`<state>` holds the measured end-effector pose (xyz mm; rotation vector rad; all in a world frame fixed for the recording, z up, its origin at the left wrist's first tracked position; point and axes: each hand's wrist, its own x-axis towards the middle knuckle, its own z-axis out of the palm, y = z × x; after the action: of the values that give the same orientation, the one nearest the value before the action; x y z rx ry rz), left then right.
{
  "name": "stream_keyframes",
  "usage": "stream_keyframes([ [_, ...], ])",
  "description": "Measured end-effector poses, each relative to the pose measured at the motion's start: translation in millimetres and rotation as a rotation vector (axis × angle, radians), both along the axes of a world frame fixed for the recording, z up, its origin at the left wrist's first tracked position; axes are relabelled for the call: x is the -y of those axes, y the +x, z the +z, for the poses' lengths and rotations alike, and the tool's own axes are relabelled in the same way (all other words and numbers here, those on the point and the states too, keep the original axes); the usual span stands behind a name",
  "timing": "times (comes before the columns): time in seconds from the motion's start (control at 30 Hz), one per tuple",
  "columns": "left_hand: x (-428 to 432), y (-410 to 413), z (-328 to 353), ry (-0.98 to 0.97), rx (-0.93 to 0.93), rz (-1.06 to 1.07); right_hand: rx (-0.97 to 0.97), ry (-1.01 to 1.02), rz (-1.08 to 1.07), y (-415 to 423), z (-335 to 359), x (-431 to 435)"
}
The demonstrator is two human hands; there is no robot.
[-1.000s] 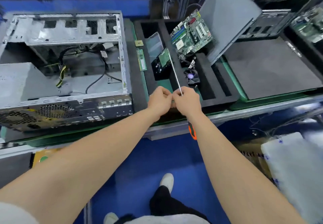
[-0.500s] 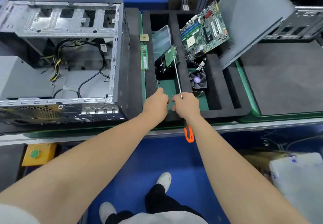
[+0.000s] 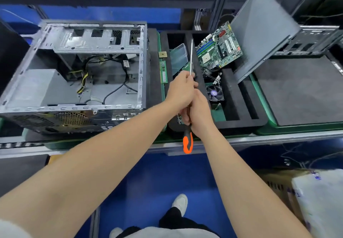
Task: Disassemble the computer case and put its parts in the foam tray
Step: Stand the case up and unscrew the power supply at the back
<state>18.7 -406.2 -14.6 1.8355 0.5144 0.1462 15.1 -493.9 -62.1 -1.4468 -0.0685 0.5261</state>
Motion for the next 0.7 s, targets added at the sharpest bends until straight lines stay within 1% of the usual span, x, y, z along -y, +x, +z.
stream_keyframes([
  [0.1, -17.1, -15.1, 41.7, -0.175, 0.111, 0.057, 0.039, 0.120, 0.061, -18.8, 37.0, -24.5],
  [0.17, -36.8, -33.9, 63.8, -0.298, 0.161, 0.087, 0.086, 0.153, 0.107, -33.6, 58.0, -39.5],
  [0.2, -49.0, -45.7, 71.9, -0.329, 0.175, 0.095, 0.109, 0.157, 0.132, -42.5, 66.3, -47.6],
  [0.3, -87.4, -88.3, 82.9, -0.355, 0.196, 0.101, 0.125, 0.145, 0.183, -78.4, 82.2, -83.6],
  [0.37, -113.8, -119.1, 81.3, -0.382, 0.208, 0.142, 0.074, 0.165, 0.214, -108.2, 85.2, -110.9],
  [0.43, -142.4, -148.9, 76.1, -0.433, 0.220, 0.208, 0.021, 0.211, 0.281, -139.4, 81.9, -135.4],
  [0.5, -173.1, -179.8, 69.7, -0.455, 0.213, 0.289, -0.026, 0.208, 0.357, -171.9, 75.5, -155.6],
  [0.57, -202.8, -211.8, 62.1, -0.456, 0.209, 0.364, -0.055, 0.169, 0.415, -205.7, 69.9, -174.7],
  [0.7, -252.1, -267.3, 42.9, -0.448, 0.216, 0.518, -0.078, 0.029, 0.506, -264.5, 56.7, -208.2],
])
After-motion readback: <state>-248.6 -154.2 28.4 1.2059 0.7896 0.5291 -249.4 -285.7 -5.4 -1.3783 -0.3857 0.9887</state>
